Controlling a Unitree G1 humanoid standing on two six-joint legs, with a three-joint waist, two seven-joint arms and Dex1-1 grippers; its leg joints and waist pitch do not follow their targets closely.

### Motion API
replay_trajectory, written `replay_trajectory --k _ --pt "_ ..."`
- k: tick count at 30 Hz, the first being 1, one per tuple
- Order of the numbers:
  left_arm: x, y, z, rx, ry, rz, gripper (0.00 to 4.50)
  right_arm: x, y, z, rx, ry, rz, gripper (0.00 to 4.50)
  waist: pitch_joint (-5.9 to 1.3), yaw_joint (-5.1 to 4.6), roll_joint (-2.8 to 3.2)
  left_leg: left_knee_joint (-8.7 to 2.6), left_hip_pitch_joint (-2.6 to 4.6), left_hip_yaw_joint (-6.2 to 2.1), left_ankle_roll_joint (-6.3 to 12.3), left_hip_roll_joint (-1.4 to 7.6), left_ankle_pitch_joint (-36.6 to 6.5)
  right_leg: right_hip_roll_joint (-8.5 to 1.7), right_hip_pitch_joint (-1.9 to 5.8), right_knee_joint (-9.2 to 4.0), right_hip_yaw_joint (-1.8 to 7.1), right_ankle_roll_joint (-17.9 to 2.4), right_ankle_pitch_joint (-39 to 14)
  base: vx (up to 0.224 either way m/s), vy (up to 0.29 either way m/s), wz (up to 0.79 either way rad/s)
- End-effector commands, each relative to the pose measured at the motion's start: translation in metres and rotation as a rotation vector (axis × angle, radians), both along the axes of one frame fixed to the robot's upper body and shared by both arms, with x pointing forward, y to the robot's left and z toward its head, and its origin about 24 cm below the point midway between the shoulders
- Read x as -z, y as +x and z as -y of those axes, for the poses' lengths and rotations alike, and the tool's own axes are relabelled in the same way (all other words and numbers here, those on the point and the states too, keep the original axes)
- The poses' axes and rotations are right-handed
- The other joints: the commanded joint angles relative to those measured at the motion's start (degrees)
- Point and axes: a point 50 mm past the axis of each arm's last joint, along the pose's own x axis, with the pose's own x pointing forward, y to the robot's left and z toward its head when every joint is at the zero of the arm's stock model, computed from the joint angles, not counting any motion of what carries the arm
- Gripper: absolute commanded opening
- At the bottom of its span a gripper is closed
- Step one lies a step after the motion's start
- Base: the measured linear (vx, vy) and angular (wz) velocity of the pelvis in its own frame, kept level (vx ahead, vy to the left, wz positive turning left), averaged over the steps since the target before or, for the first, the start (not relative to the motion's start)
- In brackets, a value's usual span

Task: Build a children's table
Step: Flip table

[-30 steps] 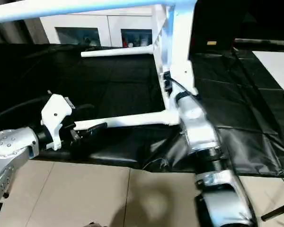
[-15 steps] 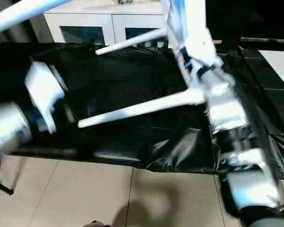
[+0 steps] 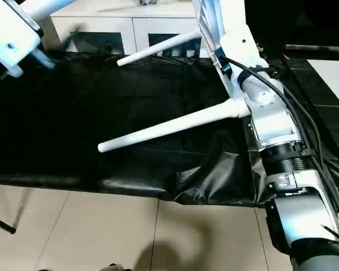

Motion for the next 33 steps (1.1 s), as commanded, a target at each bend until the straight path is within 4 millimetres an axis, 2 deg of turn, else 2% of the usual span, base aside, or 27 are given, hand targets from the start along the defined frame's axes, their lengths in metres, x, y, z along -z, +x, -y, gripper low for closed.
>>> replay_trajectory --k 1,5,7,8,10,14,15,20,22,26,27,29,30,33 --pt "0.0 0.005 -0.005 -0.05 0.037 0.012 4.5 -0.022 -0.005 -0.022 -0.075 -0.26 0.136 1.98 -4.22 -0.07 -0.84 -2.83 1.34 0.1 -0.85 0.26 -7.5 -0.9 2.66 -3.28 1.12 -11.01 -2.54 0.0 0.0 0.0" --pt "0.003 0.008 -0.013 -0.105 0.052 0.006 4.5 -0.025 -0.006 -0.024 -0.08 -0.267 0.148 1.98 -4.39 0.04 -0.87 -2.72 1.19 0.01 -0.77 0.29 -6.81 -1.03 2.78 -2.91 1.08 -12.28 0.19 0.0 0.0 0.0" --pt "0.007 0.012 -0.022 -0.156 0.019 -0.015 4.5 -0.034 -0.007 -0.027 -0.095 -0.282 0.176 1.98 -4.39 0.01 -0.92 -2.6 1.14 0.07 -0.45 0.21 -6.87 -0.99 2.72 -2.83 1.08 -12.59 0.51 0.0 0.0 0.0" --pt "0.007 0.013 -0.023 -0.156 0.018 -0.015 4.32 -0.034 -0.007 -0.027 -0.096 -0.283 0.178 1.98 -4.48 0.09 -1.05 -2.51 1.01 0.08 -0.14 0.13 -6.31 -1.03 2.85 -2.76 1.13 -12.67 0.79 0.0 0.0 0.0" --pt "0.006 0.015 -0.024 -0.152 0.003 -0.013 4.21 -0.038 -0.007 -0.028 -0.099 -0.285 0.188 1.98 -4.64 0.26 -0.68 -2.34 1.09 0.06 0.31 0.25 -5.47 -1.05 2.52 -2.64 1.12 -13.0 1.66 0.0 0.0 0.0" --pt "0.007 0.016 -0.025 -0.157 -0.011 -0.024 4.03 -0.042 -0.007 -0.028 -0.102 -0.291 0.2 1.98 -4.52 0.2 -0.9 -2.36 0.81 -0.01 0.6 0.31 -5.67 -1.08 2.62 -2.52 1.0 -13.4 1.69 0.0 0.0 0.0" --pt "0.008 0.016 -0.025 -0.156 -0.011 -0.026 3.82 -0.043 -0.007 -0.028 -0.104 -0.292 0.202 1.98 -4.51 0.22 -0.83 -2.36 0.81 -0.05 0.67 0.36 -5.68 -1.12 2.6 -2.49 1.0 -13.46 1.67 0.0 0.0 0.0" --pt "0.013 0.014 -0.024 -0.14 -0.023 -0.048 3.53 -0.053 -0.006 -0.03 -0.118 -0.312 0.227 1.98 -4.54 0.32 -0.84 -2.23 0.82 -0.02 1.1 0.36 -5.29 -1.15 2.53 -2.39 1.01 -13.75 2.35 0.0 0.0 0.0" --pt "0.017 0.013 -0.023 -0.128 -0.038 -0.059 3.32 -0.058 -0.005 -0.03 -0.121 -0.322 0.238 1.98 -4.49 0.32 -0.81 -2.22 0.84 0.02 1.18 0.39 -5.89 -1.17 2.5 -2.46 0.99 -14.04 1.77 0.0 0.0 0.0" --pt "0.026 0.012 -0.022 -0.121 -0.062 -0.084 3.19 -0.069 -0.004 -0.032 -0.131 -0.346 0.257 1.98 -4.45 0.26 -0.95 -2.19 0.78 0.06 1.39 0.41 -5.99 -1.18 2.47 -2.5 0.97 -14.15 1.53 0.0 0.0 0.0" --pt "0.028 0.011 -0.021 -0.116 -0.077 -0.089 2.91 -0.074 -0.003 -0.032 -0.132 -0.355 0.265 1.98 -4.36 0.29 -0.93 -2.21 0.79 0.08 1.43 0.44 -6.57 -1.13 2.46 -2.58 0.99 -14.16 0.71 0.0 0.0 0.0" --pt "0.031 0.01 -0.021 -0.117 -0.082 -0.091 2.85 -0.079 -0.003 -0.032 -0.134 -0.366 0.272 1.98 -4.4 0.41 -0.89 -2.18 0.83 0.08 1.46 0.47 -6.71 -1.15 2.43 -2.56 1.0 -14.04 0.39 0.0 0.0 0.0" --pt "0.032 0.01 -0.022 -0.121 -0.089 -0.092 2.82 -0.082 -0.003 -0.032 -0.135 -0.373 0.278 1.98 -4.37 0.57 -1.14 -2.16 0.85 0.1 1.52 0.5 -7.13 -1.23 2.37 -2.58 1.02 -13.97 -0.41 0.0 0.0 0.0" --pt "0.033 0.009 -0.025 -0.133 -0.112 -0.086 2.47 -0.088 -0.002 -0.032 -0.139 -0.387 0.289 1.98 -4.32 0.6 -1.16 -2.19 0.83 0.11 1.6 0.51 -7.09 -1.14 2.28 -2.59 1.01 -13.82 -0.91 0.0 0.0 0.0"
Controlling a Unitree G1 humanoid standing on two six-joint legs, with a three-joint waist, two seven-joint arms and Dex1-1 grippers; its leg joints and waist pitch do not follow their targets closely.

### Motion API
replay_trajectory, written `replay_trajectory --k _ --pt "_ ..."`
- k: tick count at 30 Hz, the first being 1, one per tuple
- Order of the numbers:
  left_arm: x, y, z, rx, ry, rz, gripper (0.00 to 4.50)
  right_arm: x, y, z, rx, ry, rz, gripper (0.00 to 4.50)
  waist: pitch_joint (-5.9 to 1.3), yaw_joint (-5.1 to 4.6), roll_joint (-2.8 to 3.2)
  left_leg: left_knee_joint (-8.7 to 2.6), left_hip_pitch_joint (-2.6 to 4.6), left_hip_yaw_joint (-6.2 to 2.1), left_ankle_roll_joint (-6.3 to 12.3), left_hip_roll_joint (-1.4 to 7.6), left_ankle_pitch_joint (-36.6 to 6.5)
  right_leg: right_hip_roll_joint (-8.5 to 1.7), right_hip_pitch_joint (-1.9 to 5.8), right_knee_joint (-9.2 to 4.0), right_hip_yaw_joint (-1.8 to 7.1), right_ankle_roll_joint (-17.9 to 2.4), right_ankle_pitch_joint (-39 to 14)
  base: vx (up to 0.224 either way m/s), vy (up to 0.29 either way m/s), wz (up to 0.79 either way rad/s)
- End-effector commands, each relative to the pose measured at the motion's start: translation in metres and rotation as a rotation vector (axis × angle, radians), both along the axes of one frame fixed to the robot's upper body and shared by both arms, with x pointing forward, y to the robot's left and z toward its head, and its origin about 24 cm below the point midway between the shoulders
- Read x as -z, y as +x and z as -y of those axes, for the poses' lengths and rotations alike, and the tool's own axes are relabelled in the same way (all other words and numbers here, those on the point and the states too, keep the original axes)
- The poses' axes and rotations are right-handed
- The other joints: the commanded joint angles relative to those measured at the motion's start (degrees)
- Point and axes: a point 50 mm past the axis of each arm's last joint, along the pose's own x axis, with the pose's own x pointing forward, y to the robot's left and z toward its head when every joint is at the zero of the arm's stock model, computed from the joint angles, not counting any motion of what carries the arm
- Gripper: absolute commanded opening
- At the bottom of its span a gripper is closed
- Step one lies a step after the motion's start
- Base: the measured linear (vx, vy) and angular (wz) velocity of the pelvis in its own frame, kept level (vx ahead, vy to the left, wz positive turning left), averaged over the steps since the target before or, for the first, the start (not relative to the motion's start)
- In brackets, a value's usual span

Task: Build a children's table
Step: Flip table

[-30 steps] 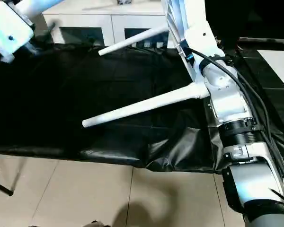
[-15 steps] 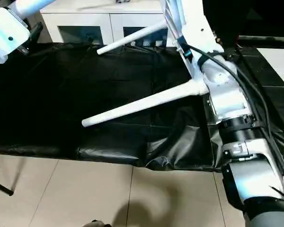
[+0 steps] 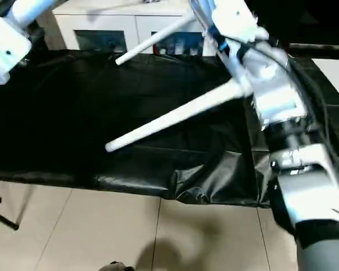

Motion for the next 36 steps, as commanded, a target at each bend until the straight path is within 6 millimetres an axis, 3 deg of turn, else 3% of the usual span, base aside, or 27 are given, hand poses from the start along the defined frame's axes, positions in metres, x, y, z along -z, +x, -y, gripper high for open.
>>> replay_trajectory --k 1,11,23,24,27,30,35,36 --pt "0.009 0.001 0.0 0.002 -0.019 -0.039 2.42 -0.039 -0.012 -0.02 -0.066 -0.228 0.219 1.98 -4.5 -0.09 -1.33 -2.81 1.67 0.18 1.52 0.48 -6.96 -1.08 2.81 -3.04 1.07 -13.81 -0.77 0.0 0.0 0.0" --pt "0.024 0.0 -0.011 -0.03 -0.177 -0.079 1.62 -0.066 -0.01 -0.022 -0.082 -0.287 0.282 1.98 -4.32 -0.25 -1.43 -2.77 1.58 0.14 1.36 0.48 -8.77 -1.04 2.59 -3.09 1.01 -13.84 -1.93 0.0 0.0 0.0" --pt "0.058 0.009 0.007 0.043 -0.422 -0.17 1.54 -0.098 -0.011 -0.038 -0.156 -0.421 0.285 1.98 -4.14 -0.53 -0.98 -2.8 1.47 -0.1 1.05 0.56 -12.33 -1.06 2.47 -3.27 0.91 -13.75 -3.8 0.0 0.0 0.0" --pt "0.064 0.01 0.01 0.052 -0.469 -0.188 1.54 -0.105 -0.011 -0.043 -0.165 -0.446 0.289 1.98 -4.09 -0.83 -1.46 -2.79 1.39 -0.08 1.06 0.5 -12.99 -0.97 2.56 -3.33 0.86 -13.98 -4.32 0.0 0.0 0.0" --pt "0.074 0.011 0.013 0.063 -0.528 -0.22 1.54 -0.116 -0.012 -0.049 -0.165 -0.481 0.307 1.98 -3.81 -1.0 -1.42 -3.0 1.46 -0.15 0.83 0.62 -15.92 -1.06 2.28 -3.66 0.9 -13.7 -7.46 0.0 0.0 0.0" --pt "0.082 0.011 0.018 0.084 -0.592 -0.257 1.54 -0.119 -0.011 -0.059 -0.196 -0.533 0.276 1.98 -3.74 -1.36 -1.06 -3.04 1.46 -0.32 0.31 0.74 -16.93 -1.05 2.11 -3.44 0.85 -13.95 -7.04 0.0 0.0 0.0" --pt "0.086 0.013 0.024 0.107 -0.619 -0.283 1.54 -0.121 -0.011 -0.071 -0.232 -0.624 0.245 1.98 -3.58 -1.73 -1.63 -3.08 1.38 -0.2 0.78 0.8 -17.28 -0.98 2.09 -3.43 0.91 -14.21 -6.03 0.0 0.0 0.0" --pt "0.089 0.014 0.024 0.11 -0.637 -0.299 1.53 -0.12 -0.011 -0.076 -0.262 -0.666 0.209 1.98 -3.57 -1.66 -1.38 -3.1 1.61 -0.21 0.7 0.86 -17.99 -0.92 1.97 -3.45 0.89 -14.5 -6.32 0.0 0.0 0.0"
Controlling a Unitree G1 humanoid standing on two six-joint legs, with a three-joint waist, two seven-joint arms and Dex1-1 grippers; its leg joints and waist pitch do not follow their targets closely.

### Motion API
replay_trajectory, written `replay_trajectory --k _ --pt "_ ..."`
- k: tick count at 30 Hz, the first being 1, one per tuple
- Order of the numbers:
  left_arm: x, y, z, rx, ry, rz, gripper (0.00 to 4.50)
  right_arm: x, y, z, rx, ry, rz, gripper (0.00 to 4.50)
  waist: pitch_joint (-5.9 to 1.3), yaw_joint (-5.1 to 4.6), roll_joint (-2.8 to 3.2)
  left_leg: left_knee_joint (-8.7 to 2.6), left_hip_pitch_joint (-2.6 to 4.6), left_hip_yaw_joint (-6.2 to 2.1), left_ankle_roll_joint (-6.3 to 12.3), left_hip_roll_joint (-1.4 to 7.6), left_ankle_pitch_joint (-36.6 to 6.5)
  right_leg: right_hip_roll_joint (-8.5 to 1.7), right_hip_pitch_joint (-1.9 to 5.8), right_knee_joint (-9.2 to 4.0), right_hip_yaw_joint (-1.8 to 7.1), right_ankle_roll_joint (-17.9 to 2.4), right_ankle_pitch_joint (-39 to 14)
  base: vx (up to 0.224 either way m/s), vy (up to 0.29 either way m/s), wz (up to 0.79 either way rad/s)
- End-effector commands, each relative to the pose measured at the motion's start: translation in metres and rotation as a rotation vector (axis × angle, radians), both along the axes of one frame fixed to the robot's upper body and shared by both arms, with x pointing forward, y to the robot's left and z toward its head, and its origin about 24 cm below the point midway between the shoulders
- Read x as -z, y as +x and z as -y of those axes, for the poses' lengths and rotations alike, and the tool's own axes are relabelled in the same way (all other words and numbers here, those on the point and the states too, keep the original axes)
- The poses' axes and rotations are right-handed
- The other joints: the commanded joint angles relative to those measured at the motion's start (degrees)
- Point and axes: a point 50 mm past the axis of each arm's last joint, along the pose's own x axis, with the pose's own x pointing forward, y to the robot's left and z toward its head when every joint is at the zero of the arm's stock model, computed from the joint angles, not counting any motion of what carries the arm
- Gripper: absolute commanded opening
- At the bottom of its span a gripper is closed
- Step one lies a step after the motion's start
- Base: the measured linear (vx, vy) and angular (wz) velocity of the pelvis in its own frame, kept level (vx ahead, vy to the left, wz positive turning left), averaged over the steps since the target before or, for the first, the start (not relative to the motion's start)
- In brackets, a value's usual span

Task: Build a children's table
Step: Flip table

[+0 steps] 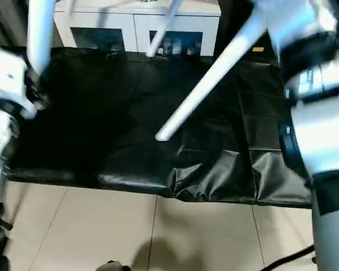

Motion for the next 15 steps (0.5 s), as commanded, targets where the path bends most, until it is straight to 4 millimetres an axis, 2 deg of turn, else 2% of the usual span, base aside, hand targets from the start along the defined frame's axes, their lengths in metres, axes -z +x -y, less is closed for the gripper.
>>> replay_trajectory --k 1,3,4,7,8,10,13,15 --pt "0.004 0.002 0.014 0.089 -0.021 -0.036 1.52 -0.004 -0.01 -0.034 -0.151 -0.146 0.014 1.98 -4.38 -0.47 0.01 -3.6 1.85 -0.14 0.38 0.65 -18.06 -0.98 2.0 -3.26 1.08 -14.63 -5.67 0.0 0.0 0.0" --pt "0.01 0.003 0.016 0.103 -0.046 -0.064 1.52 0.001 -0.009 -0.039 -0.144 -0.248 -0.037 1.98 -4.24 -0.6 0.2 -3.67 1.71 -0.21 0.42 0.69 -18.09 -0.88 1.93 -3.17 1.05 -14.75 -4.58 0.0 0.0 0.0" --pt "0.014 0.003 0.017 0.113 -0.068 -0.084 1.52 0.005 -0.008 -0.042 -0.149 -0.29 -0.077 1.98 -4.34 -0.59 0.03 -3.58 1.73 -0.15 0.52 0.71 -17.72 -0.94 2.0 -3.06 1.07 -14.92 -3.67 0.0 0.0 0.0" --pt "0.021 0.004 0.02 0.128 -0.09 -0.12 1.52 0.01 -0.008 -0.048 -0.171 -0.31 -0.143 1.98 -4.42 -0.67 0.09 -3.43 1.66 -0.14 1.35 0.72 -16.96 -0.96 2.03 -2.89 1.1 -15.49 -2.02 0.0 0.0 0.0" --pt "0.024 0.004 0.021 0.134 -0.099 -0.139 1.52 0.012 -0.008 -0.05 -0.173 -0.32 -0.156 2.51 -4.45 -0.62 0.02 -3.31 1.6 -0.04 2.13 0.78 -15.53 -0.98 2.0 -2.8 1.06 -15.92 -0.68 0.0 0.0 0.0" --pt "0.03 0.004 0.023 0.134 -0.107 -0.164 1.52 0.015 -0.006 -0.054 -0.174 -0.335 -0.164 2.64 -4.35 -0.66 -0.08 -3.38 1.65 0.0 2.35 0.88 -16.03 -0.9 1.91 -2.86 1.03 -15.99 -1.39 0.0 0.0 0.0" --pt "0.036 0.003 0.023 0.13 -0.116 -0.186 1.52 0.018 -0.006 -0.058 -0.186 -0.337 -0.162 2.73 -4.18 -0.65 0.11 -3.61 1.83 -0.02 1.42 1.06 -17.73 -0.95 1.72 -3.03 1.04 -15.67 -3.1 0.0 0.0 0.0" --pt "0.042 0.001 0.023 0.127 -0.118 -0.208 1.52 0.019 -0.008 -0.065 -0.226 -0.317 -0.151 2.97 -4.05 -0.89 -0.17 -3.89 1.82 -0.14 0.12 1.13 -19.93 -1.01 1.85 -3.04 1.03 -14.88 -4.45 0.0 0.0 0.0"
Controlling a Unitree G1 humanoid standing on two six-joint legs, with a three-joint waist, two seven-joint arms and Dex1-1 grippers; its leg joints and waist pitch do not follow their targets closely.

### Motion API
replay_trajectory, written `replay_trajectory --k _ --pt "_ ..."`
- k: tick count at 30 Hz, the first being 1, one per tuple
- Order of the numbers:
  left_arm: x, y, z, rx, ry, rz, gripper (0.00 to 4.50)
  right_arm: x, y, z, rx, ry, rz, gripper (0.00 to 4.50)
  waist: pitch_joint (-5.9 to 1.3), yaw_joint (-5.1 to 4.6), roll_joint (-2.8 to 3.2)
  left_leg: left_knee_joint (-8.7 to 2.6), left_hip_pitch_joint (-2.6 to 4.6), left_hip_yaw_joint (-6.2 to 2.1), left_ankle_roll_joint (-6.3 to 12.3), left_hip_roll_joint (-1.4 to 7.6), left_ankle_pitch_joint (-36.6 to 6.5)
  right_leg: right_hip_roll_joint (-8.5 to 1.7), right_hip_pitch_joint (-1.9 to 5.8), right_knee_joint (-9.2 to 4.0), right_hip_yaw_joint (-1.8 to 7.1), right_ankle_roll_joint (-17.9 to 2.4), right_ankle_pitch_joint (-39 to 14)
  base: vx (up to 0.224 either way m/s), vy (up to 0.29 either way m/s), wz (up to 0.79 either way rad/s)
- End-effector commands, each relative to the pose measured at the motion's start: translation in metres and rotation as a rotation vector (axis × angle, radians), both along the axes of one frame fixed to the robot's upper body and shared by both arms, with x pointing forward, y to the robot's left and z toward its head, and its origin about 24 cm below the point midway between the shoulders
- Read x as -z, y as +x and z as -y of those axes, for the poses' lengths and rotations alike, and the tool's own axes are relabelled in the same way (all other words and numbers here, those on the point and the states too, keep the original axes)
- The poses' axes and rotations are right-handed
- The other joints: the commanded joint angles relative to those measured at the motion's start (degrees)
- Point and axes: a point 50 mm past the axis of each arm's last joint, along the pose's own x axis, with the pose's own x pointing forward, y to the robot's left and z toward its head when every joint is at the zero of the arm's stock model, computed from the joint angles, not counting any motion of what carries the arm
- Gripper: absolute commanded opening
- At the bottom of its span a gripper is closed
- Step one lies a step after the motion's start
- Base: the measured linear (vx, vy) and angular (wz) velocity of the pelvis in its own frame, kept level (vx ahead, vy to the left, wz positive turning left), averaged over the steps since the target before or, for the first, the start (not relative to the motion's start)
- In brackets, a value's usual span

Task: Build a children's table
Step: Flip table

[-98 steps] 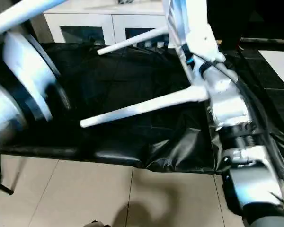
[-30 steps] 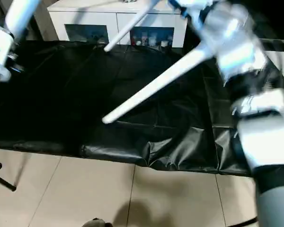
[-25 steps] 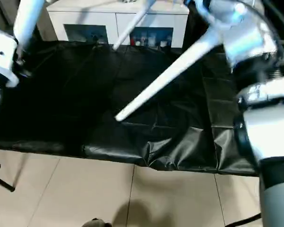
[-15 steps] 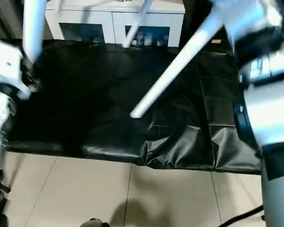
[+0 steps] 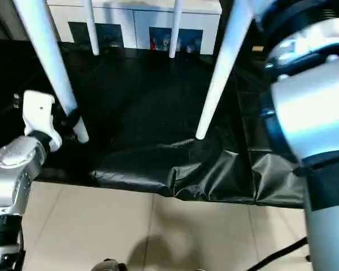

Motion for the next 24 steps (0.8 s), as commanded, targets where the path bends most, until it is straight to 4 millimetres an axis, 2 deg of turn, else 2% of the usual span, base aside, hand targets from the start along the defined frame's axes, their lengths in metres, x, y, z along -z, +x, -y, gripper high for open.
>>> replay_trajectory --k 1,4,5,8,9,10,11,12,13,14,15,16,17,18,19,20,21,22,23,24 --pt "-0.022 0.003 0.015 0.08 0.029 0.106 1.52 0.019 0.0 -0.016 -0.076 -0.061 -0.072 3.04 -4.27 -0.58 0.73 -4.29 2.46 -0.2 -0.28 0.73 -20.53 -1.15 1.99 -3.13 1.21 -14.43 -5.06 0.0 0.0 0.0" --pt "-0.018 0.002 0.013 0.079 0.04 0.098 1.52 0.019 -0.002 -0.018 -0.115 -0.037 -0.058 3.18 -4.19 -0.57 0.75 -4.32 2.63 -0.18 -0.5 0.79 -20.96 -1.05 1.82 -3.14 1.25 -14.45 -4.57 0.0 0.0 0.0" --pt "-0.017 0.002 0.013 0.079 0.043 0.093 1.52 0.019 -0.002 -0.018 -0.125 -0.034 -0.053 3.41 -4.2 -0.54 0.53 -4.34 2.49 -0.18 -0.26 0.76 -20.43 -1.17 1.98 -3.07 1.27 -14.3 -4.34 0.0 0.0 0.0" --pt "-0.015 0.001 0.012 0.077 0.054 0.092 1.52 0.02 -0.006 -0.018 -0.212 0.029 -0.023 3.63 -4.28 -0.47 0.49 -4.27 2.47 -0.14 -0.19 0.74 -19.49 -1.21 2.09 -3.07 1.26 -14.14 -3.27 0.0 0.0 0.0" --pt "-0.015 0.001 0.012 0.076 0.059 0.092 1.52 0.021 -0.01 -0.019 -0.28 0.101 0.026 3.63 -4.35 -0.38 0.71 -4.2 2.42 -0.16 -0.17 0.68 -17.95 -1.28 2.26 -2.91 1.28 -13.91 -1.57 0.0 0.0 0.0" --pt "-0.015 0.001 0.012 0.076 0.059 0.092 1.52 0.022 -0.01 -0.019 -0.287 0.108 0.034 3.74 -4.4 -0.38 0.49 -4.16 2.49 -0.08 -0.15 0.64 -16.93 -1.2 2.25 -2.95 1.22 -13.92 -0.46 0.0 0.0 0.0" --pt "-0.015 0.002 0.011 0.077 0.058 0.091 1.52 0.024 -0.013 -0.02 -0.338 0.156 0.065 3.87 -4.59 -0.39 0.82 -4.01 2.54 -0.13 -0.14 0.56 -16.24 -1.16 2.34 -2.7 1.18 -14.16 0.36 0.0 0.0 0.0" --pt "-0.015 0.002 0.011 0.077 0.058 0.091 1.52 0.025 -0.014 -0.02 -0.348 0.166 0.071 3.94 -4.71 -0.31 0.53 -3.82 2.55 0.04 0.23 0.52 -14.91 -1.15 2.38 -2.68 1.18 -14.32 1.98 0.0 0.0 0.0" --pt "-0.016 0.003 0.011 0.077 0.06 0.091 1.52 0.029 -0.019 -0.019 -0.42 0.25 0.126 3.94 -4.85 -0.19 0.99 -3.73 2.57 -0.06 0.51 0.45 -13.99 -1.1 2.52 -2.58 1.06 -14.58 2.91 0.0 0.0 0.0" --pt "-0.016 0.003 0.011 0.077 0.063 0.092 1.52 0.03 -0.021 -0.018 -0.452 0.294 0.152 3.96 -4.72 -0.12 0.91 -3.8 2.61 0.1 0.61 0.49 -13.94 -1.2 2.43 -2.8 1.14 -14.26 3.22 0.0 0.0 0.0" --pt "-0.016 0.004 0.01 0.077 0.064 0.093 1.52 0.035 -0.029 -0.015 -0.543 0.374 0.196 3.96 -5.13 -0.11 0.76 -3.63 2.67 0.01 0.85 0.42 -12.25 -1.17 2.74 -2.5 1.05 -13.89 5.36 0.0 0.0 0.0" --pt "-0.016 0.005 0.009 0.075 0.067 0.093 1.52 0.039 -0.037 -0.012 -0.612 0.427 0.251 3.96 -5.13 -0.11 0.76 -3.63 2.67 0.01 0.85 0.42 -12.25 -1.17 2.74 -2.5 1.05 -13.89 5.36 0.0 0.0 0.0" --pt "-0.016 0.006 0.008 0.074 0.069 0.093 1.52 0.041 -0.043 -0.01 -0.655 0.46 0.289 3.96 -5.2 0.16 0.92 -3.52 2.89 0.12 1.13 0.4 -11.36 -1.14 2.61 -2.62 1.06 -13.55 6.52 0.0 0.0 0.0" --pt "-0.016 0.006 0.008 0.074 0.07 0.093 1.51 0.043 -0.049 -0.007 -0.691 0.481 0.339 3.96 -5.37 0.19 0.74 -3.41 2.71 0.04 1.21 0.21 -9.83 -0.86 2.99 -2.37 0.93 -13.72 7.81 0.0 0.0 0.0" --pt "-0.016 0.006 0.008 0.074 0.07 0.093 1.51 0.043 -0.049 -0.007 -0.691 0.481 0.339 3.96 -5.45 0.23 0.74 -3.37 2.75 0.06 1.16 0.25 -9.76 -0.91 2.98 -2.27 0.93 -13.86 7.83 0.0 0.0 0.0" --pt "-0.015 0.007 0.008 0.074 0.071 0.093 1.51 0.054 -0.059 -0.002 -0.762 0.547 0.377 3.96 -5.37 0.18 1.03 -3.45 2.7 -0.02 1.08 0.23 -10.38 -0.91 2.98 -2.28 0.89 -13.77 7.16 0.0 0.0 0.0" --pt "-0.015 0.007 0.008 0.074 0.071 0.093 1.51 0.056 -0.061 -0.001 -0.771 0.556 0.381 3.96 -5.26 0.23 0.94 -3.57 3.03 0.08 0.96 0.34 -12.33 -0.96 2.83 -2.6 0.96 -13.18 5.53 0.0 0.0 0.0" --pt "-0.015 0.007 0.008 0.076 0.072 0.097 1.51 0.071 -0.066 0.004 -0.796 0.616 0.384 3.96 -5.29 0.14 0.82 -3.71 2.88 -0.03 0.91 0.29 -12.45 -0.91 3.1 -2.64 0.93 -12.78 5.25 0.0 0.0 0.0" --pt "-0.015 0.007 0.008 0.078 0.073 0.1 1.51 0.077 -0.067 0.006 -0.791 0.636 0.376 3.96 -5.21 0.06 0.74 -3.77 2.9 -0.06 1.01 0.29 -12.95 -0.91 3.07 -2.71 1.0 -12.47 4.82 0.0 0.0 0.0" --pt "-0.014 0.008 0.008 0.087 0.083 0.098 1.51 0.092 -0.067 0.011 -0.771 0.719 0.339 3.96 -5.22 0.02 0.69 -3.86 3.0 -0.02 1.1 0.21 -13.49 -0.86 3.12 -2.93 0.96 -12.43 3.92 0.0 0.0 0.0"
